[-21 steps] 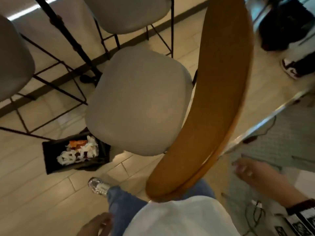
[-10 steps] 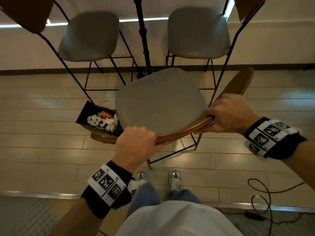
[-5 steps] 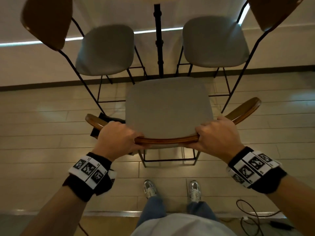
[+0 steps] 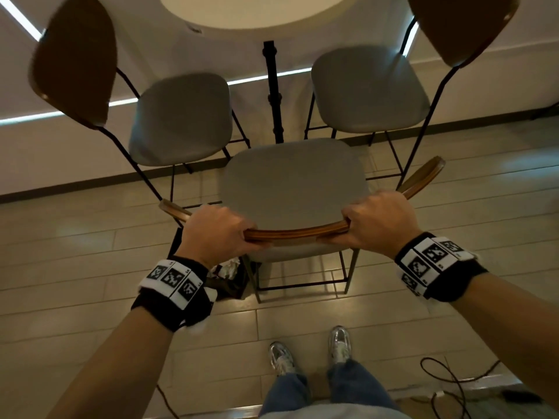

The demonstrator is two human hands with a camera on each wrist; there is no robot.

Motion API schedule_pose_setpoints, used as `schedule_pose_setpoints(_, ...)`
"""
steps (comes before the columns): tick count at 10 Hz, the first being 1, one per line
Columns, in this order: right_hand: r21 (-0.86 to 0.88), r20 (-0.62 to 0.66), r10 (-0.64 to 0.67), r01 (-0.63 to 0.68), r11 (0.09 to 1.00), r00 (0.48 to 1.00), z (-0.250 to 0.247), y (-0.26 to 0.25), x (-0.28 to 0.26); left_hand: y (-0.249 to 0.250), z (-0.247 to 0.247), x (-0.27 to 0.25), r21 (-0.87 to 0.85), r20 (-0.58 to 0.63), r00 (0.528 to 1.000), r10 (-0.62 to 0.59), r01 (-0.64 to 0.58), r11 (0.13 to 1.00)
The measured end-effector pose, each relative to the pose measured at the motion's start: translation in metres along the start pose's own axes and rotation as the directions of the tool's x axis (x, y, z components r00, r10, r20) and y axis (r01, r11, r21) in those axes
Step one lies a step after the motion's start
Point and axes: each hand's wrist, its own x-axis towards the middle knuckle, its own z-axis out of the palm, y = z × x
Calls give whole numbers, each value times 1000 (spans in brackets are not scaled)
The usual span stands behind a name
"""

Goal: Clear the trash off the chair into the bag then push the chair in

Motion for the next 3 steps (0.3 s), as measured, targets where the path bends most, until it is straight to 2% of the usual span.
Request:
schedule_pose_setpoints(1, -10, 46, -1, 1, 1000, 999, -2, -4, 1, -2, 2, -1, 35, 54, 998, -20, 18, 999)
schedule_pose_setpoints(2, 51, 74, 16, -20, 998, 997, -10, -4, 2, -3, -7, 5, -25, 78, 996, -41, 43, 999)
schedule_pose_setpoints(3, 325, 84, 22, -49, 945, 996, -20, -5, -4, 20, -16, -8, -158, 31, 996, -90, 93, 983)
